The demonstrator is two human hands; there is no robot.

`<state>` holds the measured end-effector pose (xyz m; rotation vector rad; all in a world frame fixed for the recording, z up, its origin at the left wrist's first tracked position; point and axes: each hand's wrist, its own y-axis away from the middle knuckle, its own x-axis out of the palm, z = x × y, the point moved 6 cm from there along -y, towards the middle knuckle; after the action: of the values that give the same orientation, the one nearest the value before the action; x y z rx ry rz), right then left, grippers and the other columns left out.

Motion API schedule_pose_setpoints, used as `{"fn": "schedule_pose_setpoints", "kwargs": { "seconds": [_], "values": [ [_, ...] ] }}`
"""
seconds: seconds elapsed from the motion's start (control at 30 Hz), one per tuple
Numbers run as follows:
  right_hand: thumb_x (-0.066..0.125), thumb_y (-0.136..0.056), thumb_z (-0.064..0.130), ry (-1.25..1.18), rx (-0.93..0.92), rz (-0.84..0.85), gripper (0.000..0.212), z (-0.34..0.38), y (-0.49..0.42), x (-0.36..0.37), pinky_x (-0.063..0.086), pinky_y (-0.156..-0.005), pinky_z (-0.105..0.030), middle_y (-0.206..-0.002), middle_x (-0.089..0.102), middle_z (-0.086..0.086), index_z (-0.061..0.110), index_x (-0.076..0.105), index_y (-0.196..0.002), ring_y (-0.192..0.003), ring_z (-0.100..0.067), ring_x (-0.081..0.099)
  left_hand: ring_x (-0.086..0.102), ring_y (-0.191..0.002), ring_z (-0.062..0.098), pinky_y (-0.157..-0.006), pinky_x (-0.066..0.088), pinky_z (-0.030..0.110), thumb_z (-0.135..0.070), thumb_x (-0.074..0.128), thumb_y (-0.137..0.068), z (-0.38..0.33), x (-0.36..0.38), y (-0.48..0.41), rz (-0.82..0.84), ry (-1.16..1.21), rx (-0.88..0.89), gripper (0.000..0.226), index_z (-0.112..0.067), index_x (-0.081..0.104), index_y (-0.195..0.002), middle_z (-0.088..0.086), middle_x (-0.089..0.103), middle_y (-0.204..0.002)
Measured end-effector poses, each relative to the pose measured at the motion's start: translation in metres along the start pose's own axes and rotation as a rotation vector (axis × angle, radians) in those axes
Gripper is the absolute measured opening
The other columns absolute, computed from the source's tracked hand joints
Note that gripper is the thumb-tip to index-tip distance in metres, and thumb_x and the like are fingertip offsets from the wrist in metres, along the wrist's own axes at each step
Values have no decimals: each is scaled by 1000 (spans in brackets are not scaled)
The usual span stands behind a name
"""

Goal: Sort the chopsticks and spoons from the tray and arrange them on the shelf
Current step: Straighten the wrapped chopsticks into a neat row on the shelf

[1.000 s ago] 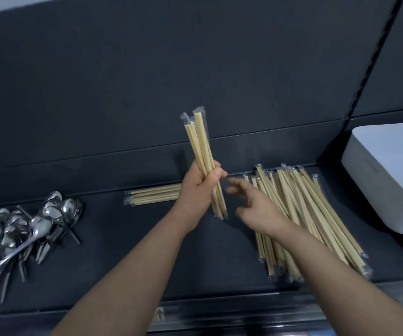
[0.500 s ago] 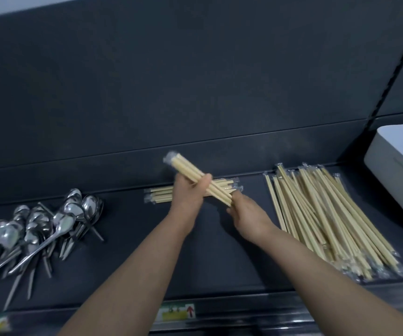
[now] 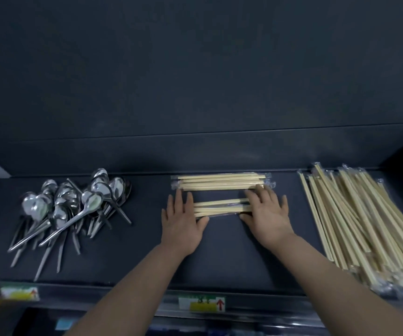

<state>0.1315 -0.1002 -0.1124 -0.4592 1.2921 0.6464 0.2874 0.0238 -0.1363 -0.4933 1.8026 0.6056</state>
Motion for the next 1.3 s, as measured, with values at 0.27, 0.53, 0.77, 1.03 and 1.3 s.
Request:
{"fn": "schedule_pose_setpoints", "kwargs": {
  "seconds": [0.27,0.53,0.77,1.03,1.3],
  "values": [
    [14,-102,42,-17,35,51,57,-4,11,19,-10,-117,-49,-160,-12,-1,26,-6,-153,-146,-19,-20,-20,-147,19,-120,-9,46,-53,18,-101,-6,7,-18,17,-63,115,65,-26,-6,-155,1,-16,-162],
    [43,-91,6,89,37,-133,60,-13,-22,4,7,-116,-49,-157,24,-3,34,36,-144,-146,-23,15,13,-149,26,-121,14,39,-5,44,-98,-13,-11,-42,-261,-107,256,55,-24,36,-149,8,19,-161],
    [71,-74,4,77,-36,-357,50,-10,-12,16,37,-97,-40,-126,64,-1,25,66,-119,-116,-23,59,58,-121,33,-102,45,49,9,75,-68,-13,-11,-28,-428,-133,422,45,-15,72,-106,9,65,-126],
    [50,-93,7,67,-58,-229,44,-10,-15,23,33,-110,-39,-149,42,-4,20,52,-136,-140,-24,35,66,-110,29,-98,48,45,5,80,-68,-12,-16,-28,-470,-72,381,39,-19,76,-99,4,72,-112],
    [72,-74,2,18,-67,-369,41,-16,2,1,50,-90,-42,-120,67,-5,18,71,-111,-112,-27,63,66,-103,28,-89,53,39,-5,72,-82,-44,-23,-21,-389,102,444,24,-14,75,-105,2,72,-110]
  ]
}}
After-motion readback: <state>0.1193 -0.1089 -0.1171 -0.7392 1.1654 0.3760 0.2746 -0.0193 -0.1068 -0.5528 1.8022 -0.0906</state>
